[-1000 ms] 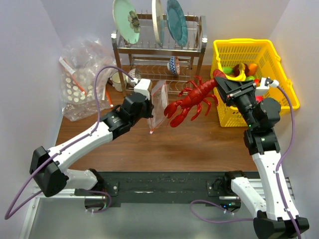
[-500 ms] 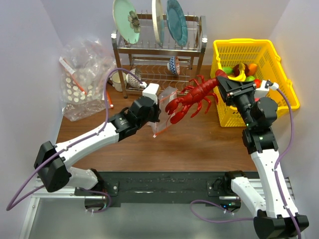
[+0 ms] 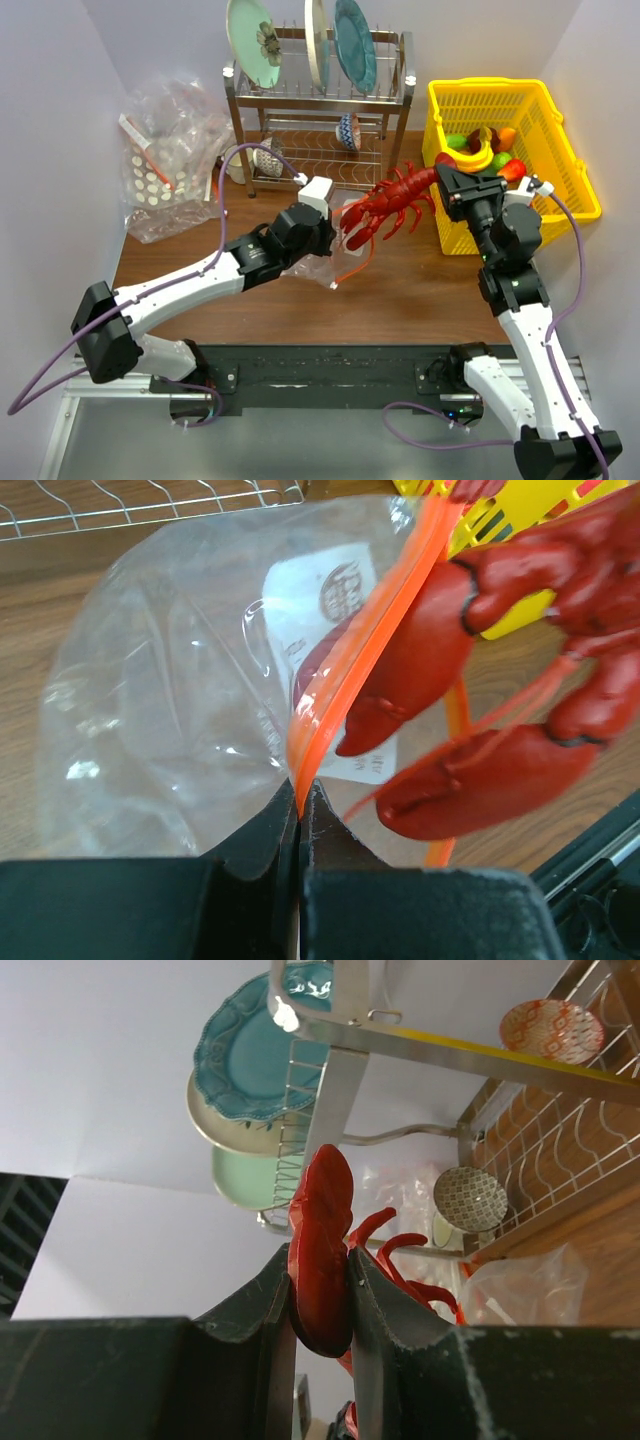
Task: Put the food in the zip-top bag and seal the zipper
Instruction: Place the fake lobster at the center of the board.
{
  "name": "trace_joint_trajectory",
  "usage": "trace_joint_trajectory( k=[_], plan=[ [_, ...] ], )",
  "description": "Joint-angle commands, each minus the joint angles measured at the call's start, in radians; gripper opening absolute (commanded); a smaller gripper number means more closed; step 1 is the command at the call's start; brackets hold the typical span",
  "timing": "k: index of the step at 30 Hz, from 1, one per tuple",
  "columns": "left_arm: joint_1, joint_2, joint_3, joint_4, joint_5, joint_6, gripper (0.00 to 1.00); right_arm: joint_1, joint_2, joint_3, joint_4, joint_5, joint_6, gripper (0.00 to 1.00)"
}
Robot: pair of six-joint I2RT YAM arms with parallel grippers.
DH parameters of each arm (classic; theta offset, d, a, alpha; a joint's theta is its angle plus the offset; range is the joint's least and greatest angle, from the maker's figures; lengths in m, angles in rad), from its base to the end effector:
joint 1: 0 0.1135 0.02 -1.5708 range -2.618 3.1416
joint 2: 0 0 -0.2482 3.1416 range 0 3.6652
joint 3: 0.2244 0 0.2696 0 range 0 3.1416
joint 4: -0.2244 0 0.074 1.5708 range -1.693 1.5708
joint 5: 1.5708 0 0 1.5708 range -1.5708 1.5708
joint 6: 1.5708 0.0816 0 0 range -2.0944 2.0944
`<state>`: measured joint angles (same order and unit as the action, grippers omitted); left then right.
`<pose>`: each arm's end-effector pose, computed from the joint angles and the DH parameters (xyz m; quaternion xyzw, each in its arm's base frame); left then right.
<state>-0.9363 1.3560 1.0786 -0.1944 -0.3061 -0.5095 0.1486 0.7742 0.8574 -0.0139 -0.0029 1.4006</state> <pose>0.2400 -0.2847 0.2727 0.1007 0.8406 -0.2440 0.4731 0.2519 0.0379 0.3794 0.3988 0.5534 0.5121 0.5219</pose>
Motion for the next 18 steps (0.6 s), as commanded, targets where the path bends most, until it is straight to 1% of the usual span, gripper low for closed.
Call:
trace_joint_trajectory(
  k=[1, 4, 6, 15, 18],
  plan=[
    [-0.006, -0.009, 0.073, 0.058, 0.01, -0.029, 0.0, 0.009, -0.012, -0.021, 0.097, 0.064, -0.031, 0.0],
    [-0.007, -0.008, 0.099, 0.05, 0.035, -0.037, 0.0, 0.023, 0.0, -0.049, 0.15, 0.037, -0.034, 0.0],
    [-0.006, -0.009, 0.106, 0.055, 0.048, -0.04, 0.0, 0.029, 0.007, -0.061, 0.155, 0.024, -0.022, 0.0],
    [-0.006, 0.041, 0.133, 0.099, 0.035, -0.034, 0.0, 0.048, 0.008, -0.109, 0.242, -0.025, 0.028, 0.0],
    [-0.006, 0.069, 0.164, 0.086, 0.039, -0.037, 0.0, 0.046, -0.004, -0.103, 0.246, -0.022, 0.008, 0.0]
  ],
)
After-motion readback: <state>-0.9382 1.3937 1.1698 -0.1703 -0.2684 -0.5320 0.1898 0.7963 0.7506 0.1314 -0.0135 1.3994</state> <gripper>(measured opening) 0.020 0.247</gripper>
